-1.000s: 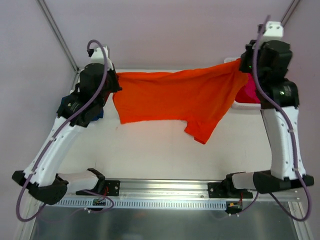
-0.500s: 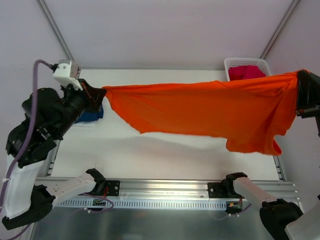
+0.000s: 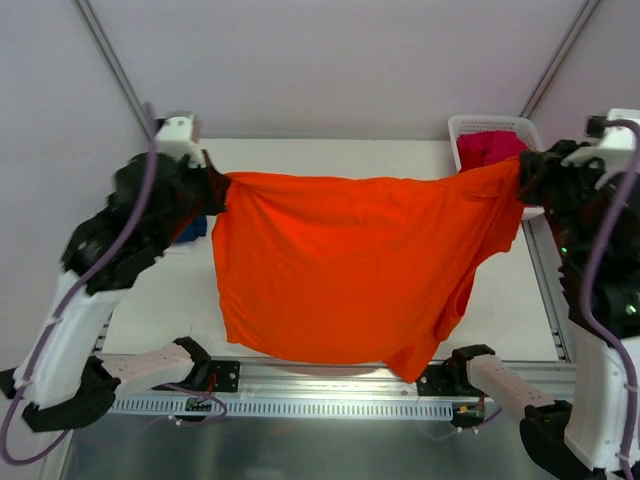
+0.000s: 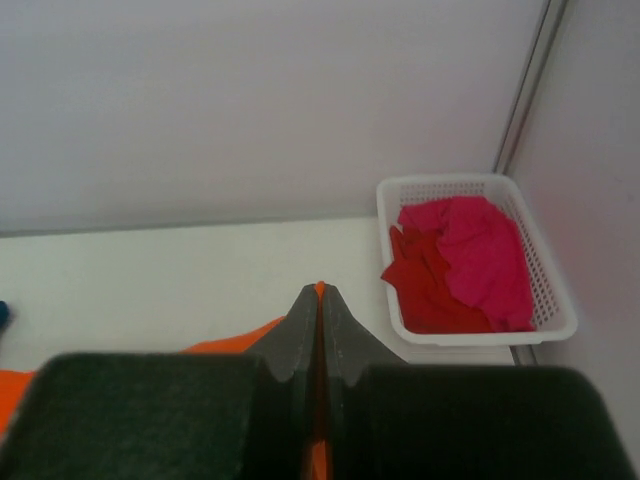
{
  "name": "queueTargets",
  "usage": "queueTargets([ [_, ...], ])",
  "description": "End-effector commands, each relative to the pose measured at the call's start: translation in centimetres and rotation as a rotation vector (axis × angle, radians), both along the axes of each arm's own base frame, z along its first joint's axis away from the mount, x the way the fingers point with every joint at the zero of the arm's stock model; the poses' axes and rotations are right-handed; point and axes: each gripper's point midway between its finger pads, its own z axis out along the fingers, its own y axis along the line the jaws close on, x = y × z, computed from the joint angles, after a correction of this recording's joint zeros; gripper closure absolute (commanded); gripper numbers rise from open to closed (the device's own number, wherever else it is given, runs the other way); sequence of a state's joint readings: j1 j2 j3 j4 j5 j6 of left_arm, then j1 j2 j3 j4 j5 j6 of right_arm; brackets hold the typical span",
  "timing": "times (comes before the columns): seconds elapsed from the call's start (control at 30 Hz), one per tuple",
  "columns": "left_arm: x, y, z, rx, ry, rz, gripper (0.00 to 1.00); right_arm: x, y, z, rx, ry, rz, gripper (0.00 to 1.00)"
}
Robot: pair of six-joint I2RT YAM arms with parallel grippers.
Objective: Fold and stack the t-shirts
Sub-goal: Flatten the tshirt out
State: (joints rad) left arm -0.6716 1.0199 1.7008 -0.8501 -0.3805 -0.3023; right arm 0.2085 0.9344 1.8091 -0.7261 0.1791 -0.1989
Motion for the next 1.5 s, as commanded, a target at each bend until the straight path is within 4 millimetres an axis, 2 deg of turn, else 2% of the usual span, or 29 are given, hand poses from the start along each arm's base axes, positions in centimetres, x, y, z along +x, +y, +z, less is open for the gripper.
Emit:
queueTargets([
  [0.0,6.5,-1.4,-7.8,0.164,0.159,0.116,1.00,6.1,-0.5,-3.6,-0.010,0.061,-0.097,1.00],
  [0.1,11.4,-0.9,-15.4,0.144,0.347,0.141,1.00,12.4,0.5,-9.2,-0.004,0.197,-0.096,0.99],
  [0.13,13.1,-0.4,-16.8,0.142,0.363,0.177,1.00,14.2,0.6,-10.6,0.002,0.235,-0.095,0.99],
  [0.17,15.2,0.7,-20.3,0.189,0.438,0.247,1.00,17.6,1.3,-14.0,-0.010,0.317,-0.081,0.99],
  [0.23,17.5,1.7,-23.0,0.253,0.471,0.326,1.00,20.8,1.5,-16.4,-0.026,0.382,-0.091,0.99],
  [0.27,19.3,2.4,-25.2,0.323,0.498,0.387,1.00,23.6,1.7,-20.5,-0.054,0.477,-0.098,0.99],
  [0.3,20.1,2.8,-26.1,0.349,0.506,0.424,1.00,25.0,1.9,-21.9,-0.064,0.511,-0.098,1.00],
  [0.33,21.1,2.9,-28.2,0.378,0.531,0.456,1.00,26.3,2.0,-21.6,-0.066,0.511,-0.104,0.97],
  [0.37,21.7,2.9,-28.8,0.389,0.532,0.465,0.92,26.9,1.8,-23.2,-0.076,0.566,-0.116,0.63],
  [0.4,22.3,2.8,-28.7,0.391,0.522,0.478,0.41,28.2,1.8,-26.3,-0.092,0.638,-0.129,0.49],
  [0.43,22.6,2.8,-29.2,0.385,0.529,0.491,0.29,28.9,1.6,-26.0,-0.093,0.643,-0.140,0.41],
  [0.5,22.5,2.8,-29.2,0.380,0.525,0.501,0.18,28.8,1.3,-28.0,-0.121,0.703,-0.156,0.39],
  [0.53,22.4,2.8,-28.7,0.376,0.514,0.500,0.18,28.3,1.1,-29.0,-0.136,0.726,-0.164,0.36],
  [0.57,22.2,2.9,-28.5,0.378,0.508,0.503,0.18,28.2,0.6,-29.0,-0.144,0.719,-0.187,0.01],
  [0.67,21.7,3.0,-26.7,0.364,0.475,0.505,0.18,26.9,0.1,-28.2,-0.165,0.711,-0.195,0.00],
  [0.83,20.0,1.3,-23.3,0.295,0.419,0.434,0.21,24.3,0.5,-25.7,-0.129,0.674,-0.156,0.01],
  [0.97,18.1,-0.9,-23.4,0.313,0.413,0.370,0.34,22.6,1.9,-26.5,-0.081,0.700,-0.082,0.00],
  [1.0,18.1,-1.1,-23.5,0.311,0.416,0.367,0.39,22.4,2.2,-27.6,-0.075,0.716,-0.065,0.00],
  [1.03,18.3,-1.2,-24.2,0.317,0.428,0.368,0.47,22.8,2.8,-28.3,-0.066,0.723,-0.035,0.01],
  [1.1,18.9,-1.4,-25.3,0.349,0.448,0.363,0.48,23.8,3.4,-28.7,-0.063,0.739,-0.011,0.01],
  [1.13,19.3,-1.6,-26.9,0.374,0.479,0.355,0.49,24.0,3.7,-29.4,-0.063,0.770,0.004,0.00],
  [1.17,19.7,-2.4,-27.6,0.349,0.503,0.319,0.50,24.9,4.3,-31.5,-0.060,0.823,0.027,0.01],
  [1.2,20.2,-2.3,-29.6,0.338,0.554,0.313,0.50,26.0,4.6,-30.7,-0.053,0.805,0.040,0.01],
  [1.23,20.8,-2.6,-30.0,0.313,0.569,0.300,0.52,26.5,5.2,-31.3,-0.043,0.820,0.065,0.01],
  [1.27,21.0,-2.6,-31.0,0.310,0.592,0.300,0.56,27.5,5.5,-33.0,-0.040,0.854,0.072,0.01],
  [1.37,21.7,-1.7,-33.3,0.333,0.632,0.338,0.56,29.7,6.8,-32.6,-0.018,0.830,0.126,0.01],
  [1.4,21.9,-1.3,-34.4,0.338,0.655,0.348,0.56,30.3,7.0,-34.6,-0.021,0.877,0.129,0.01],
  [1.43,21.9,-1.0,-34.8,0.342,0.664,0.358,0.56,31.8,7.1,-33.1,-0.017,0.832,0.133,0.00],
  [1.47,21.9,-0.6,-35.3,0.347,0.673,0.370,0.56,32.6,7.3,-33.4,-0.015,0.835,0.139,0.01],
])
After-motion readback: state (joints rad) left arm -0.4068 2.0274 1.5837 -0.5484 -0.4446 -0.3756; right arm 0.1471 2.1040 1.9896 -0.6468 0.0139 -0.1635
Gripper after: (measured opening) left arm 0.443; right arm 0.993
